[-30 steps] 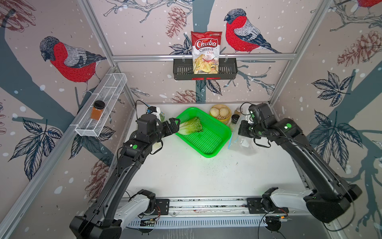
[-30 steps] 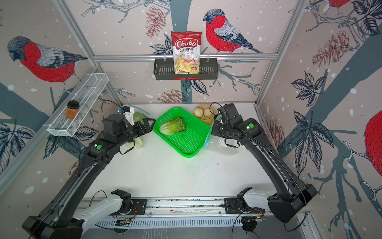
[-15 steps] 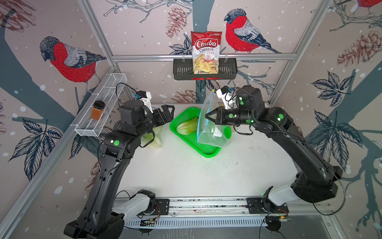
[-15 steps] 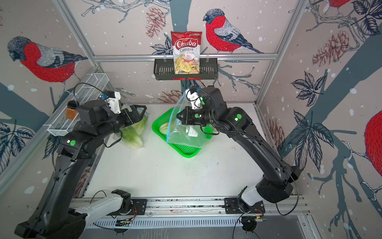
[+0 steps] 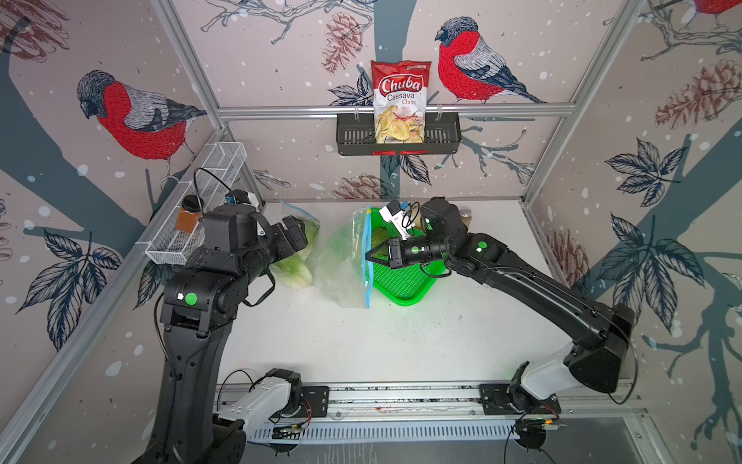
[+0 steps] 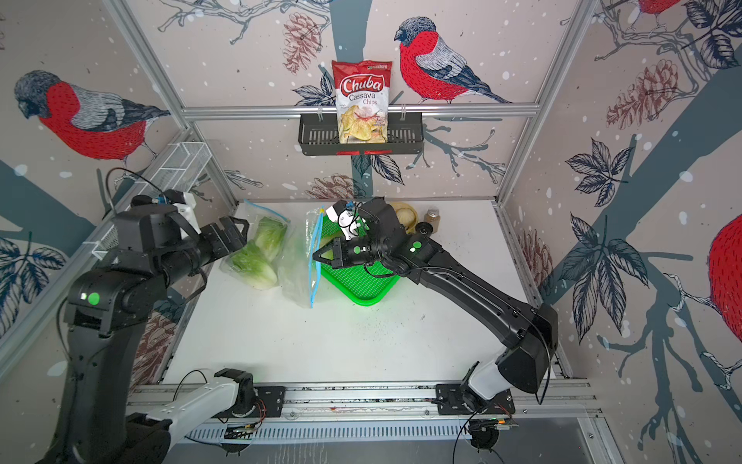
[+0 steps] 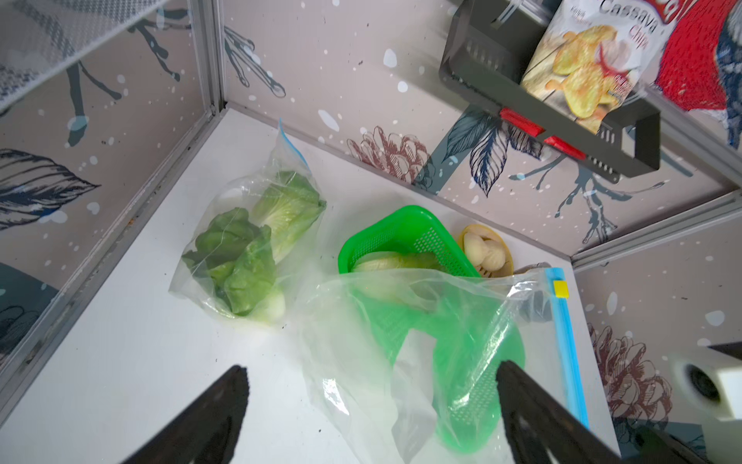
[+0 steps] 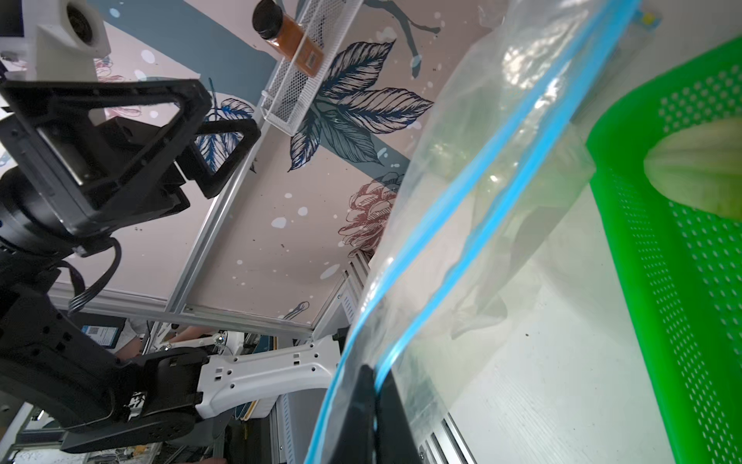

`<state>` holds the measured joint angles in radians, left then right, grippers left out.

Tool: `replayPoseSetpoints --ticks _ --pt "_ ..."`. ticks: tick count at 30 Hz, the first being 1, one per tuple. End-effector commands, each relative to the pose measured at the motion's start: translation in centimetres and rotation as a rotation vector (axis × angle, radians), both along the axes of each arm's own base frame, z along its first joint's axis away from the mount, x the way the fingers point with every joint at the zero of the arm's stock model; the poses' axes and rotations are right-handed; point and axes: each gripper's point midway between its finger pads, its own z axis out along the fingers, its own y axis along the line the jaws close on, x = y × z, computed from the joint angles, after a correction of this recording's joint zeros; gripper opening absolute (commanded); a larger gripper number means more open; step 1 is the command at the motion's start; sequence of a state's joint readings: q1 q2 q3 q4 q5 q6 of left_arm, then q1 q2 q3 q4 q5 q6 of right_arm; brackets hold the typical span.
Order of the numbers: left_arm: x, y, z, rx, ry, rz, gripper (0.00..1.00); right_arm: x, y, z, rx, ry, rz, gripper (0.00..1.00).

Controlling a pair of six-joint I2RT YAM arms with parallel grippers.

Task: Put the chinese cabbages into a zipper bag and zip it
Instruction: Pick up the zipper food storage bag at the center of the board, then open the zipper of the food storage bag at the center of the board.

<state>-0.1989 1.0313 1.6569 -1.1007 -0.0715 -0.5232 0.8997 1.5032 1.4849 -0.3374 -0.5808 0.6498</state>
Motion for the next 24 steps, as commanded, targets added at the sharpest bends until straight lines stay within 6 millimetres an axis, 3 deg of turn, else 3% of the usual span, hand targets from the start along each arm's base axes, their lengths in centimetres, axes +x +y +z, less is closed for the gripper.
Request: replayPoseSetpoints --ticks 1,8,11,16,24 --pt "0.1 -1.2 -1.5 -0.064 0.017 -0.039 0.89 0.5 -0.5 -0.3 0.012 -0.066 0.006 0.01" --pt "-0.8 -5.7 -3.4 -0.317 0.058 -0.151 0.75 1.7 -0.9 -3.5 -0.087 -0.095 -0.03 0.01" --pt "-1.5 -6.7 -4.1 -0.314 0.084 -0.169 0.75 2.6 -0.9 -4.4 -0.128 -0.099 -0.059 0.01" --pt "-0.7 -9.0 -4.5 -0.329 0.073 -0.242 0.75 3.0 0.0 -5.3 -0.147 -0.078 -0.033 0.01" --pt "0.4 -10.5 -5.5 -0.28 0.057 -0.285 0.75 4.5 0.9 -6.1 -0.169 -0.049 -0.042 0.01"
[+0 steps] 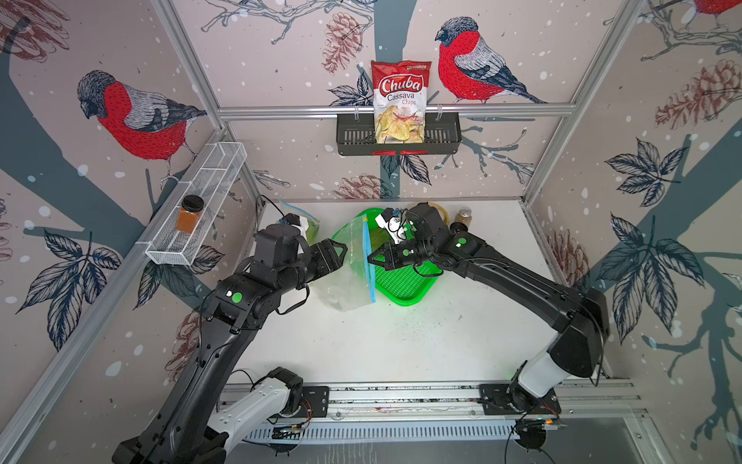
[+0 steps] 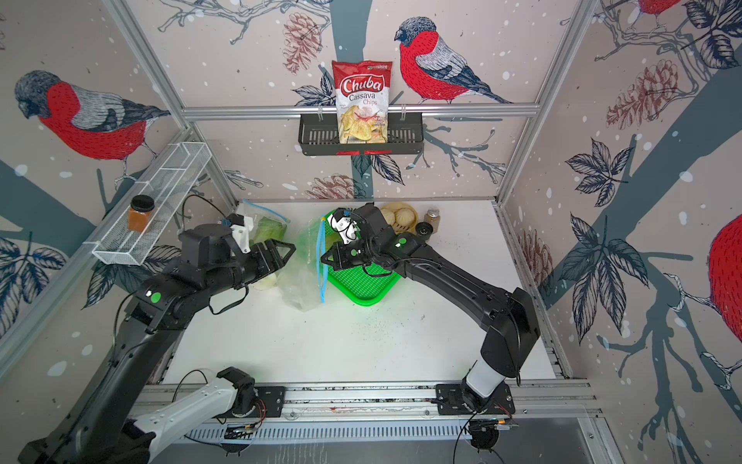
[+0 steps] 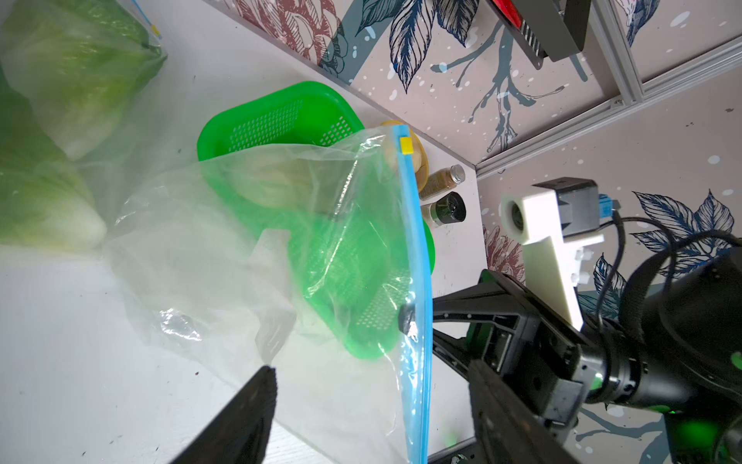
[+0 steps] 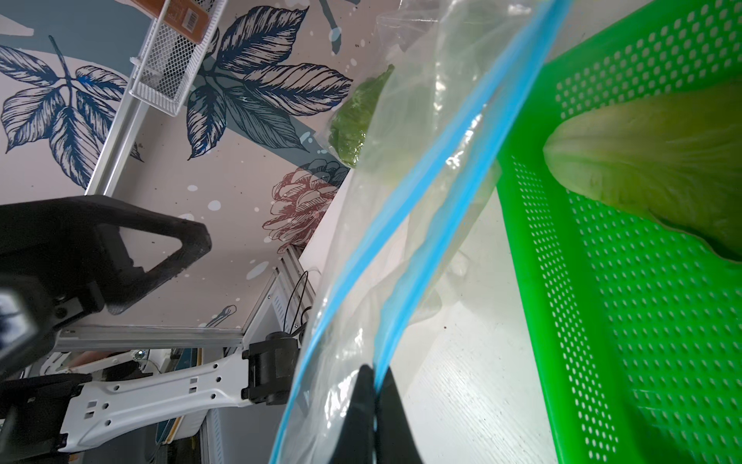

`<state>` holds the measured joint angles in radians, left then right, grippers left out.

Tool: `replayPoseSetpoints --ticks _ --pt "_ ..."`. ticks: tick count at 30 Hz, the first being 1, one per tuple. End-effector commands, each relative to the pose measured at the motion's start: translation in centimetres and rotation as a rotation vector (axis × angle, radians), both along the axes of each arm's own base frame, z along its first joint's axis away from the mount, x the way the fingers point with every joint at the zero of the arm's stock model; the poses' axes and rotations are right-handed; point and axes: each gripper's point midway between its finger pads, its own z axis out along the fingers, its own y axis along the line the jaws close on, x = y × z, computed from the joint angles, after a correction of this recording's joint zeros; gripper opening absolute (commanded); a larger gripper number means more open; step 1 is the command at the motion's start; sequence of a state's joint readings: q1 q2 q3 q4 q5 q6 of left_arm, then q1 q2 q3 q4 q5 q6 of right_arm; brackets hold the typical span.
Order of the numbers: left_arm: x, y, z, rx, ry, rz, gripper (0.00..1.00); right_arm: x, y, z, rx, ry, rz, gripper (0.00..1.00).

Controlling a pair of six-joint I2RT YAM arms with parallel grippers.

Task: Put the chinese cabbages into a zipper bag and zip it
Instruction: Open the zipper of the food storage bag at the center of the board.

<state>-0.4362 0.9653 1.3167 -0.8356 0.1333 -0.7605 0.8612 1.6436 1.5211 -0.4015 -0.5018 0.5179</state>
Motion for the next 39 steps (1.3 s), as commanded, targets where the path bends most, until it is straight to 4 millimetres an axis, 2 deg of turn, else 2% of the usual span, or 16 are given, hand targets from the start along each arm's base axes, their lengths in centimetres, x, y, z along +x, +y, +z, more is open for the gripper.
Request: replayPoseSetpoints --ticks 1,5,10,15,18,22,25,29,32,35,37,39 --pt "1.0 -0.4 0.4 0.003 -0.057 -0.006 0.75 0.3 0.3 0.1 -0.005 -0.005 0.009 0.01" --pt "1.5 -2.7 0.3 -0.024 -0.074 -0.084 0.74 0.6 0.8 -0.1 -0.02 0.004 0.012 0.01" --pt "2.8 -4.6 -0.2 0.024 -0.068 -0.133 0.73 0.6 1.8 1.6 0.017 -0.002 0.031 0.01" --pt "3.9 -3.1 -1.2 0.128 -0.021 -0.048 0.72 0.4 2.4 4.5 0.075 -0.012 0.054 0.01" --pt "4.4 -2.8 -1.4 0.158 -0.012 -0.03 0.7 0.3 2.6 5.5 0.081 -0.021 0.061 0.01" --pt "4.6 -1.9 -0.8 0.163 -0.031 0.024 0.63 0.5 2.3 5.7 0.061 -0.033 0.053 0.01" --pt "4.7 -2.0 -0.4 0.144 -0.053 0.024 0.57 0.3 2.4 6.1 0.053 -0.046 0.064 0.01" --pt "4.9 -2.9 -1.0 0.17 -0.014 -0.028 0.59 0.3 2.8 6.4 0.031 -0.065 0.068 0.01" --pt "5.1 -2.7 -0.8 0.188 -0.009 -0.023 0.58 0.5 2.8 6.5 0.021 -0.068 0.061 0.0" --pt "5.2 -1.9 -1.5 0.229 0.012 0.01 0.51 0.5 2.8 6.8 0.022 -0.075 0.058 0.0" --pt "5.2 -2.2 -1.9 0.243 0.031 -0.012 0.48 0.5 2.9 7.1 0.022 -0.079 0.059 0.0" --pt "5.4 -2.8 -2.1 0.245 0.037 -0.044 0.38 0.6 3.1 7.1 0.015 -0.082 0.057 0.0"
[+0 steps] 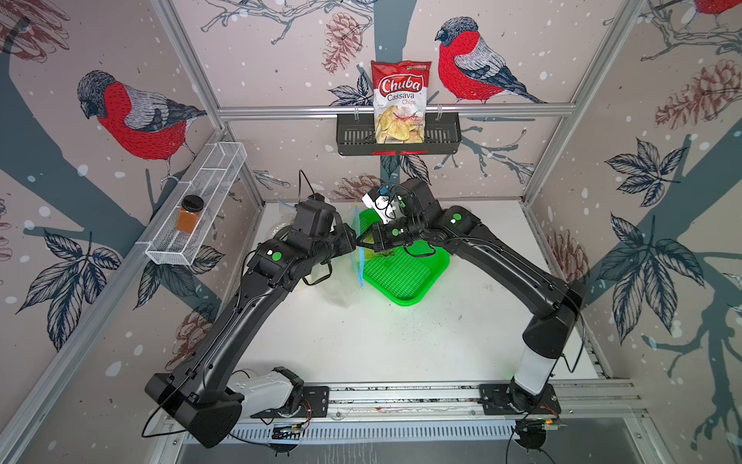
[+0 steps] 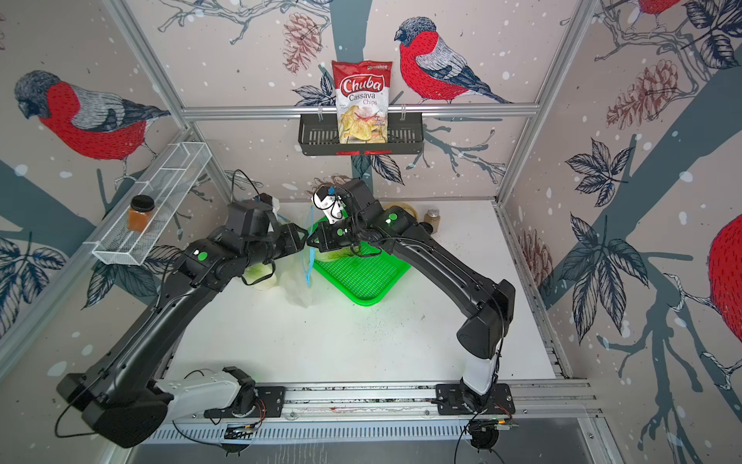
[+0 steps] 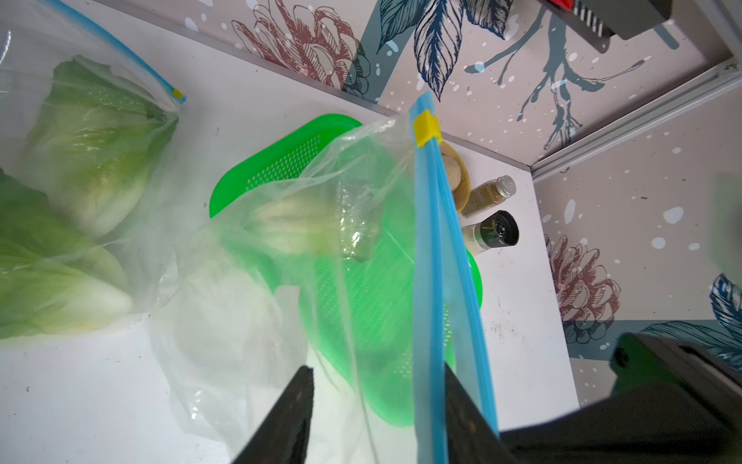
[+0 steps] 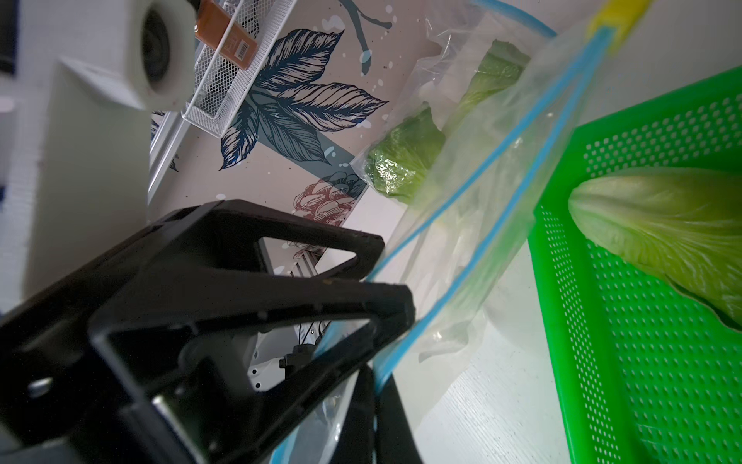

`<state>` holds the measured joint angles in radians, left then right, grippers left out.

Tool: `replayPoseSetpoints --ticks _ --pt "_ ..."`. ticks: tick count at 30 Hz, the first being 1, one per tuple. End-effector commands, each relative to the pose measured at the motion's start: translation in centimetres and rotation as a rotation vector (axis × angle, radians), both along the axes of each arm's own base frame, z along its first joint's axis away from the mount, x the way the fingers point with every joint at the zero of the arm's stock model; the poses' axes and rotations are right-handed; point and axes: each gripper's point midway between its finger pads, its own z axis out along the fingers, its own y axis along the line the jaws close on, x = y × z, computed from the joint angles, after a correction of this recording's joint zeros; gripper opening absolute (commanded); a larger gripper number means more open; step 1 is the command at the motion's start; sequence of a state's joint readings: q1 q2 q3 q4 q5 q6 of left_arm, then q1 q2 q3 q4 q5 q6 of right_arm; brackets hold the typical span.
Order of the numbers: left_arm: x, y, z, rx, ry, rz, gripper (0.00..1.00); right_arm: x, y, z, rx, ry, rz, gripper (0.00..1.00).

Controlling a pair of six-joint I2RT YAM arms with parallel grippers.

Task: Put the chinese cabbages into a zipper bag and zip it
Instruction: Open the zipper of the food storage bag at the center of the board.

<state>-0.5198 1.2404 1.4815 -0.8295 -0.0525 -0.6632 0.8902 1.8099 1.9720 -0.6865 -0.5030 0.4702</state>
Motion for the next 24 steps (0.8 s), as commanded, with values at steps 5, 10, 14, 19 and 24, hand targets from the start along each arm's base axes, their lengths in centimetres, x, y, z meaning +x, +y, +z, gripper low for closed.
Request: replayPoseSetpoints --ticks 5,10,14,19,24 --pt "-0.3 0.0 -0.9 0.073 0.043 -0.049 0.19 1.0 0.4 0.3 -0.032 -0.043 -0.027 0.01" --pt "-0.7 2.5 0.6 0.132 0.005 0.033 0.0 2.2 -1.4 -1.9 -0.153 -0.027 -0.122 0.01" --pt "-1.6 5.0 1.8 0.187 -0.009 0.088 0.0 3.3 -3.3 -3.8 -0.253 -0.002 -0.208 0.01" --pt "-2.2 7.3 2.2 0.261 0.024 0.118 0.0 3.4 -3.2 -5.1 -0.294 0.012 -0.216 0.03" --pt "-1.4 5.3 0.5 0.206 0.035 0.049 0.0 2.2 -0.9 -4.8 -0.241 0.033 -0.137 0.08"
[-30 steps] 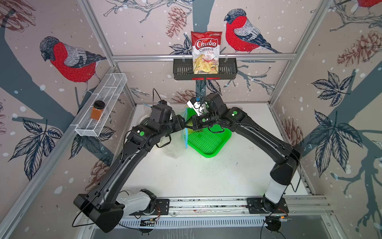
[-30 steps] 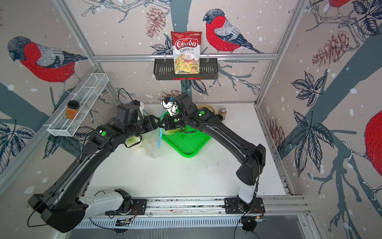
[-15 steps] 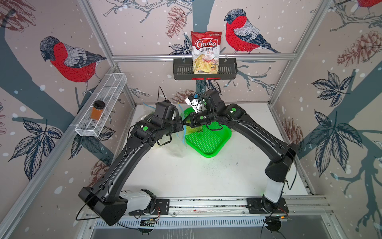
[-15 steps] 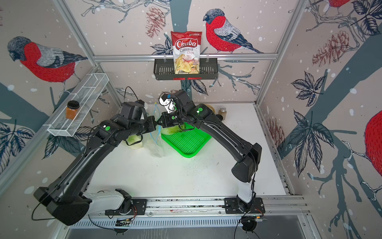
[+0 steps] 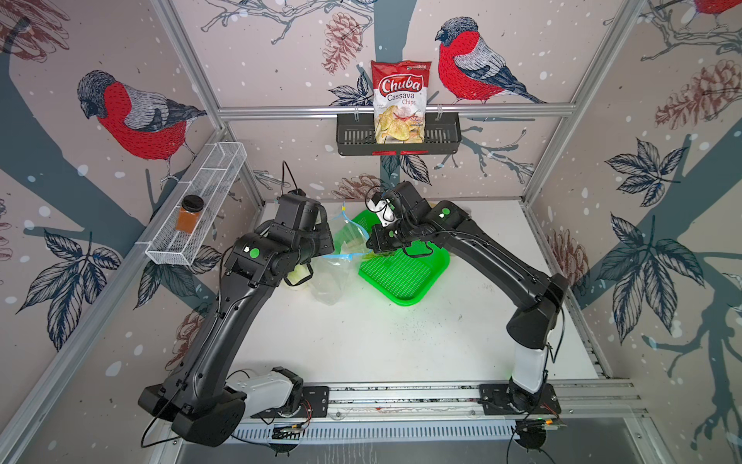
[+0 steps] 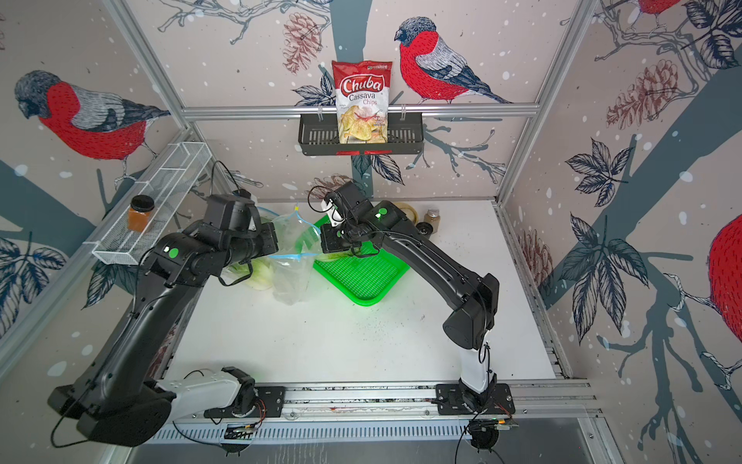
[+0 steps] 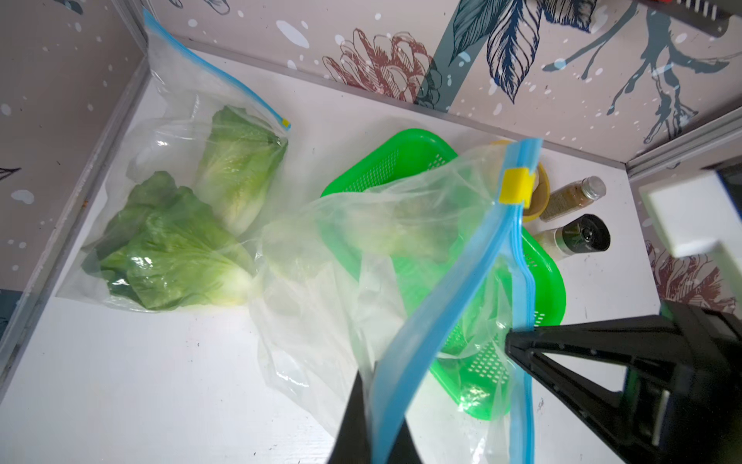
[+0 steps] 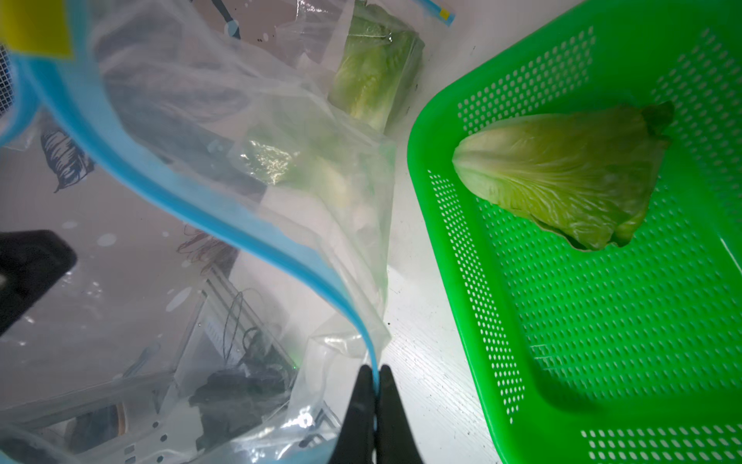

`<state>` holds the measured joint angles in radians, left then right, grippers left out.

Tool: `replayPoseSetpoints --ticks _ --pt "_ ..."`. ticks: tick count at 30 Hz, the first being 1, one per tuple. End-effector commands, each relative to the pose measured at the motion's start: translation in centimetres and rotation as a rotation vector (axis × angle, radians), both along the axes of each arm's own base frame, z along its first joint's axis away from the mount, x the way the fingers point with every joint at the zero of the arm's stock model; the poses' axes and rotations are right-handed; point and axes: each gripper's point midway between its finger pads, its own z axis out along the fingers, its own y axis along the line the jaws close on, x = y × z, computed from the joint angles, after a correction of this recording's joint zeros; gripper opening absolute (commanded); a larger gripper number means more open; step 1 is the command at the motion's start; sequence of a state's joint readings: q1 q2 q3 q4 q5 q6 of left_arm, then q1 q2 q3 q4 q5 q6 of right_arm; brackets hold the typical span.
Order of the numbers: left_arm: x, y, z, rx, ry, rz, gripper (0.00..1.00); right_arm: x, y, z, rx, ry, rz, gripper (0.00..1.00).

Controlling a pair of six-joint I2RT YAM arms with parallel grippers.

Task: Put the chinese cabbages into a zipper bag and zip it
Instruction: Open the zipper of the food storage bag at the center of the board, then pick up the Chinese cabbage from the basket.

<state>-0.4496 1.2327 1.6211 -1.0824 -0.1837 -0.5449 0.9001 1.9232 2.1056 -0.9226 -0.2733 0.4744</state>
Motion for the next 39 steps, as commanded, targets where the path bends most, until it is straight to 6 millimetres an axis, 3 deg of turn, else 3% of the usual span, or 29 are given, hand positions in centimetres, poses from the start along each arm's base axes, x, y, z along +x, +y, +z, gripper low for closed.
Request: replayPoseSetpoints --ticks 1,5,7,11,13,15,19,24,31,35,39 --pt "0.3 -1.0 -1.1 -0.018 0.013 -0.041 0.0 -0.6 0.8 0.8 0.034 0.014 0.038 0.11" --pt "0.7 -1.9 -2.2 -0.069 -0.01 -0.062 0.0 -0.3 0.5 4.6 0.134 -0.055 0.042 0.35" --pt "0.8 -2.1 -2.6 -0.065 -0.007 -0.077 0.0 0.2 -0.3 6.2 0.183 -0.078 0.023 0.41" --pt "1.2 -2.0 -3.2 -0.031 0.013 -0.083 0.0 2.8 -3.5 7.7 0.296 -0.093 -0.062 0.55" --pt "1.4 -2.1 -3.4 -0.032 0.016 -0.087 0.0 5.1 -5.6 6.2 0.303 -0.083 -0.141 0.57" --pt "1.5 -2.2 -3.4 -0.035 0.017 -0.089 0.0 7.6 -7.4 3.0 0.254 -0.069 -0.201 0.61" --pt "1.6 -2.4 -3.5 -0.039 0.03 -0.097 0.0 10.5 -8.5 -1.7 0.21 -0.067 -0.21 0.69" --pt "1.5 -2.3 -3.8 -0.026 0.049 -0.099 0.0 12.9 -7.4 -5.9 0.17 -0.051 -0.185 0.8" --pt "1.3 -2.2 -3.7 -0.032 0.053 -0.092 0.0 15.8 -6.1 -12.2 0.091 0.008 -0.187 0.83" --pt "1.2 -1.8 -3.7 -0.023 0.051 -0.078 0.0 16.6 -4.8 -15.0 0.093 0.037 -0.159 0.84" --pt "1.1 -1.7 -3.9 -0.025 0.055 -0.075 0.0 16.4 -2.8 -16.5 0.074 0.067 -0.087 0.84"
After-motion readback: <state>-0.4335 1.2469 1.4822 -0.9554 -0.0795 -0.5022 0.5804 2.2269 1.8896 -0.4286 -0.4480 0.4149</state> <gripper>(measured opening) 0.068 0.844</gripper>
